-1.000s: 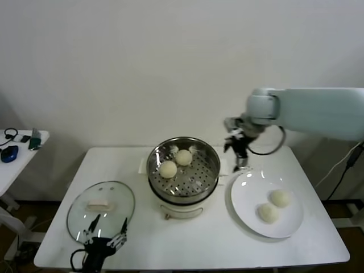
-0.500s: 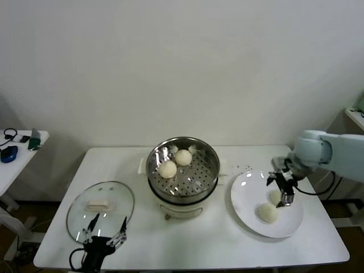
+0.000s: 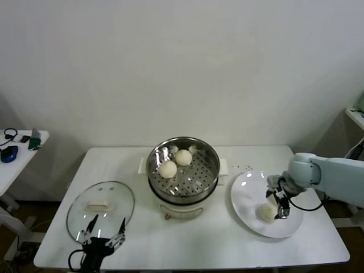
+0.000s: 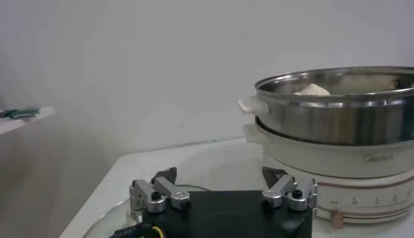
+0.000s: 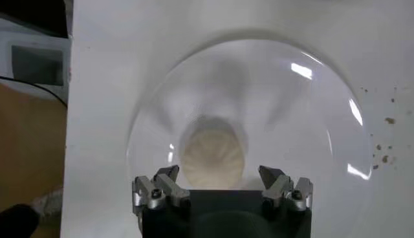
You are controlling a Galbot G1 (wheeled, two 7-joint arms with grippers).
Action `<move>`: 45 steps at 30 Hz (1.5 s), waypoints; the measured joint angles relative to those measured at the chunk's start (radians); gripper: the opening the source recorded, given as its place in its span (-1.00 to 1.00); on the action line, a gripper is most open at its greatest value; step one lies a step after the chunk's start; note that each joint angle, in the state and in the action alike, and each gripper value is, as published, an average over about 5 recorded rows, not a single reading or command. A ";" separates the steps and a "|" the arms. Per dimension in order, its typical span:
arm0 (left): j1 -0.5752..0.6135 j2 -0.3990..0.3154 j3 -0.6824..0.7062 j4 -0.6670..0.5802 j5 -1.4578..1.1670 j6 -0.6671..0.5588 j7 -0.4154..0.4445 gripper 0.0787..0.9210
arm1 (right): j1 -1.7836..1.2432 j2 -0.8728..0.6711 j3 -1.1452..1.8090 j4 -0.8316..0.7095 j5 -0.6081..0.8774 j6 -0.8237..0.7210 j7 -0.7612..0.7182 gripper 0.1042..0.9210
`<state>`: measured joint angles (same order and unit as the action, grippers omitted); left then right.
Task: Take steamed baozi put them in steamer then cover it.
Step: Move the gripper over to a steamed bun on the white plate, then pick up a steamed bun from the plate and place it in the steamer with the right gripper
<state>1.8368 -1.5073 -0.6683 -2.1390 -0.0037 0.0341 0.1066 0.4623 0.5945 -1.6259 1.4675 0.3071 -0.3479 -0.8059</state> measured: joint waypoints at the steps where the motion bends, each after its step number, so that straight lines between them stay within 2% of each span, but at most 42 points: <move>1: 0.000 0.000 0.000 0.000 0.000 0.000 0.000 0.77 | -0.011 0.001 0.008 -0.004 -0.002 -0.002 0.001 0.76; 7: 0.001 -0.002 -0.001 0.000 0.000 0.004 0.000 0.77 | -0.056 0.005 0.040 -0.017 -0.017 -0.009 0.003 0.71; 14: 0.002 -0.005 0.003 -0.002 0.004 0.006 0.000 0.77 | -0.077 0.005 0.061 -0.022 -0.033 -0.010 0.002 0.54; 25: 0.008 -0.007 0.001 -0.010 0.005 0.006 -0.001 0.77 | -0.032 0.007 0.041 -0.013 -0.032 0.018 -0.029 0.49; 34: 0.019 -0.007 0.000 -0.027 0.010 0.007 -0.002 0.77 | 0.206 0.056 -0.083 0.020 0.001 0.108 -0.102 0.49; 45: 0.028 -0.007 0.006 -0.038 0.024 0.005 -0.004 0.77 | 0.552 0.212 -0.116 0.092 0.003 0.284 -0.177 0.49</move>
<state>1.8649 -1.5145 -0.6623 -2.1774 0.0199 0.0389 0.1028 1.0139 0.8060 -1.7424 1.5595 0.3102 -0.0642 -0.9831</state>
